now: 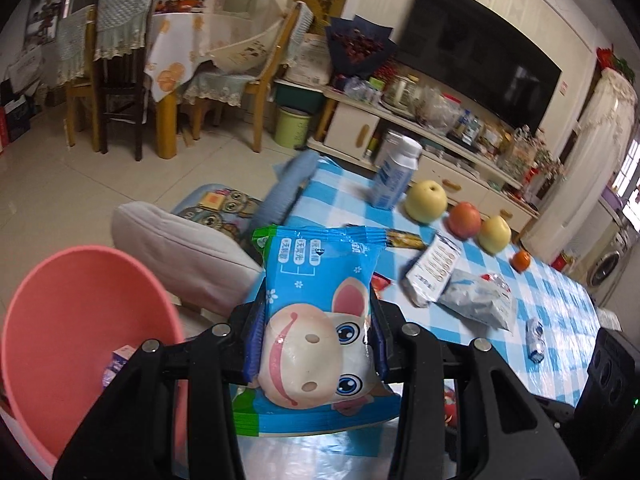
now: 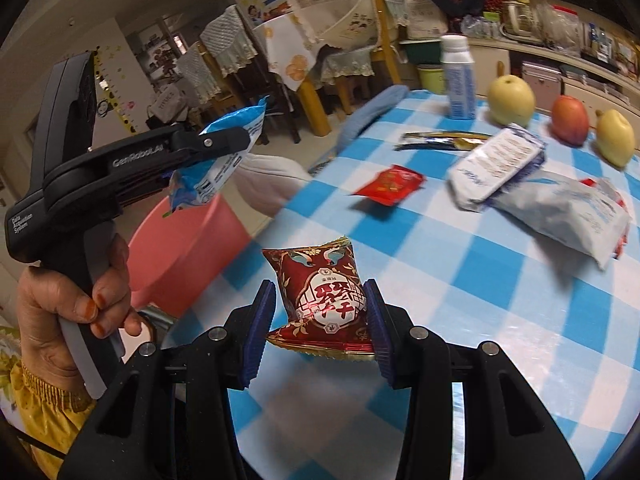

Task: Collect trash
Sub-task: 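Lift both snack bags and carry them over the pink bucket, then open both grippers to drop the snack bags into the pink bucket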

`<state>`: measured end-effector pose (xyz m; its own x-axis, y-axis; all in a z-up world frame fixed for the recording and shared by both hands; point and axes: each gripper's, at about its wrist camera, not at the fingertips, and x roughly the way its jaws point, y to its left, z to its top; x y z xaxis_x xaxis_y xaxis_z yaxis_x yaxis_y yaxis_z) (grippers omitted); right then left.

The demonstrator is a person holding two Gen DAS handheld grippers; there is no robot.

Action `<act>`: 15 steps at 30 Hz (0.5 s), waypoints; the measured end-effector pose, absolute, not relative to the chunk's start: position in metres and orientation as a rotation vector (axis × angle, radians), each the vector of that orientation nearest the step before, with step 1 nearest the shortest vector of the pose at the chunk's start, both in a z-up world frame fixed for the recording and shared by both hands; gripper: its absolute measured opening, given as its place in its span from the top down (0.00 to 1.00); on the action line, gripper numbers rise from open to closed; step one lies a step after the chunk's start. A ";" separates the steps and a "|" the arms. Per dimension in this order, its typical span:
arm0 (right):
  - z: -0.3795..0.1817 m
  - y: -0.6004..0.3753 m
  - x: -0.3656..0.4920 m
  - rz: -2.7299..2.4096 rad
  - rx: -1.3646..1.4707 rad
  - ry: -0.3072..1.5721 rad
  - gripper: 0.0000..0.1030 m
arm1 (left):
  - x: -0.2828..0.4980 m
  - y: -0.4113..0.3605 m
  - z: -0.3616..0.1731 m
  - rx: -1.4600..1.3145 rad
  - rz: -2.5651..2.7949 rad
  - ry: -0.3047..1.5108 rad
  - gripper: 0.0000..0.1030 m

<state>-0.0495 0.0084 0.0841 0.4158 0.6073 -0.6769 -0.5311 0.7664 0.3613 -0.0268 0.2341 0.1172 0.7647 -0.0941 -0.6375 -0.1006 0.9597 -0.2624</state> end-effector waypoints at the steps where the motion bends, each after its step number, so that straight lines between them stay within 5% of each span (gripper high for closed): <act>1: 0.086 0.020 -0.051 0.730 0.092 0.888 0.55 | -0.029 0.241 0.119 -0.297 0.017 0.698 0.58; 15: 0.114 0.164 -0.061 0.927 0.012 0.848 0.55 | -0.064 0.337 0.133 -0.407 0.227 0.637 0.58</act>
<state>-0.0610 0.1636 0.1137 0.3097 0.7060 -0.6369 -0.6969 0.6242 0.3530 -0.0636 0.3375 0.1334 0.7830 0.0815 -0.6167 -0.3277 0.8968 -0.2975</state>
